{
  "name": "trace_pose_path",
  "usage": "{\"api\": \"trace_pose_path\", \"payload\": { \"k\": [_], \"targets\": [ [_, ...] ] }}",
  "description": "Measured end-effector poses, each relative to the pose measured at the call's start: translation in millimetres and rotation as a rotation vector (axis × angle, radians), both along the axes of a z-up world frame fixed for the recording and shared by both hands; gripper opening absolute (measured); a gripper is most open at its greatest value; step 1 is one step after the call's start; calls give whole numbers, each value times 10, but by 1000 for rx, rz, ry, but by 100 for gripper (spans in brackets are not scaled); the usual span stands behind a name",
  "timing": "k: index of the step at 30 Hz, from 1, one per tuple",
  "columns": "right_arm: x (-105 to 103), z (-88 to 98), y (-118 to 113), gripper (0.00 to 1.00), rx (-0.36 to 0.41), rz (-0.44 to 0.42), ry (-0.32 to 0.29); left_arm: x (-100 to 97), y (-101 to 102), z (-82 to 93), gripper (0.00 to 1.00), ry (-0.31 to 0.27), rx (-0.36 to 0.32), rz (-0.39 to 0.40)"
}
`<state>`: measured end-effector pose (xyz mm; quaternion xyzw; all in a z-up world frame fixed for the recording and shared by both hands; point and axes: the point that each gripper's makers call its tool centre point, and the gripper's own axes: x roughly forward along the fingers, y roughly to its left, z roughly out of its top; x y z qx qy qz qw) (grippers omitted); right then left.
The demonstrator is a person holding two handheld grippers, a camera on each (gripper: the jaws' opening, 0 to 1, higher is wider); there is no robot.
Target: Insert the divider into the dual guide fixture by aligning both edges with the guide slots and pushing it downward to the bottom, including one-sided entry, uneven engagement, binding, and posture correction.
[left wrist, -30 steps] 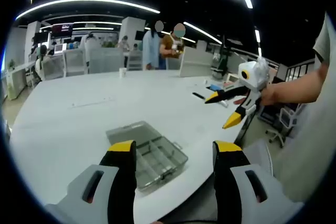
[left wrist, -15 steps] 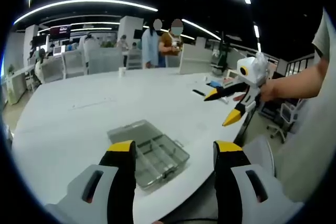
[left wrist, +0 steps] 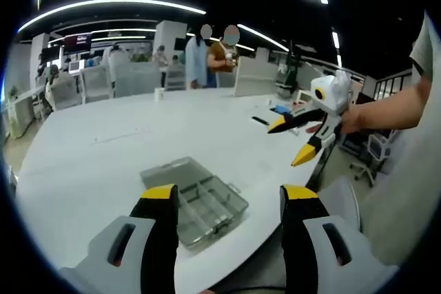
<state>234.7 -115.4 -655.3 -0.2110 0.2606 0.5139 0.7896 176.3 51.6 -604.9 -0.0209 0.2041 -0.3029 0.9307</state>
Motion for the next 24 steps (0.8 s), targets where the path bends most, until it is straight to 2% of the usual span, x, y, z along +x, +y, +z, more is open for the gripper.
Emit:
{"api": "trace_pose_path", "payload": {
  "k": [12,24],
  "targets": [
    [66,-29,-44,64,-5,-8,0,28,-2,-85,59,17,1,-8],
    [165,-180,-103,62,-26,-11,18,31,20,-103,59,29,16,-8]
  ]
}}
